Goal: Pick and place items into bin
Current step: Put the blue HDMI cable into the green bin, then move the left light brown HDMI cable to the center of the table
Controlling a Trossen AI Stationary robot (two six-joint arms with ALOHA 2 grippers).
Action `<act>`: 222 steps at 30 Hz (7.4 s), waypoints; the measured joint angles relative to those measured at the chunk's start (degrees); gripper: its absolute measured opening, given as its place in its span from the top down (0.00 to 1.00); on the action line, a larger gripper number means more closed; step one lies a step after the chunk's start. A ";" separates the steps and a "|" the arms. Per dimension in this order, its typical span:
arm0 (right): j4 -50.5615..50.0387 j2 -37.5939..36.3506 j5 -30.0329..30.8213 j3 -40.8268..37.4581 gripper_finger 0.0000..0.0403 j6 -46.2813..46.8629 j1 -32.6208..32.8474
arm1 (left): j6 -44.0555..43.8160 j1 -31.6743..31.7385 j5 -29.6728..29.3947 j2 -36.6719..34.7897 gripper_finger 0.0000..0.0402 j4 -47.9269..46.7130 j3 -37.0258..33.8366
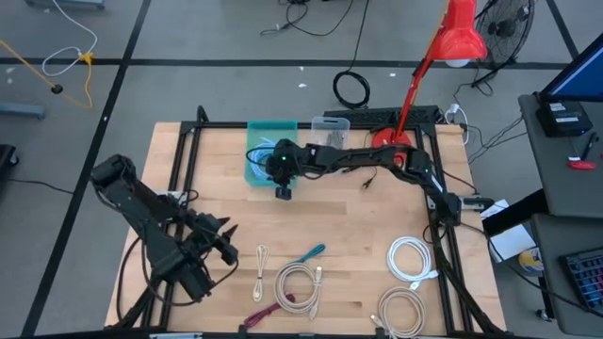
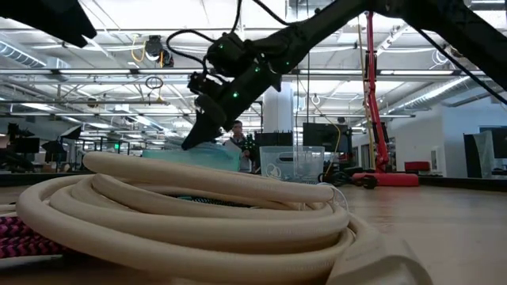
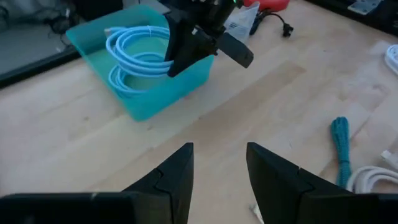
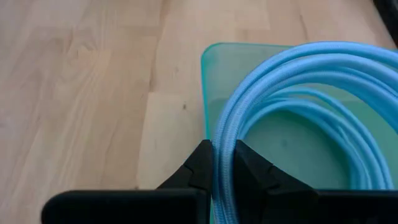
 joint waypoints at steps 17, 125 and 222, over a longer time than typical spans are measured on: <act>1.01 2.25 -4.02 0.04 0.93 1.20 -0.62 | 4.19 2.10 0.50 0.02 0.62 -0.18 0.00; 23.75 -58.14 8.05 -58.55 0.54 22.40 28.82 | 64.24 18.72 27.19 7.73 0.62 73.69 -9.04; 25.89 -58.12 8.27 -58.49 0.54 20.96 29.26 | 101.27 24.03 41.87 32.13 0.62 54.72 16.97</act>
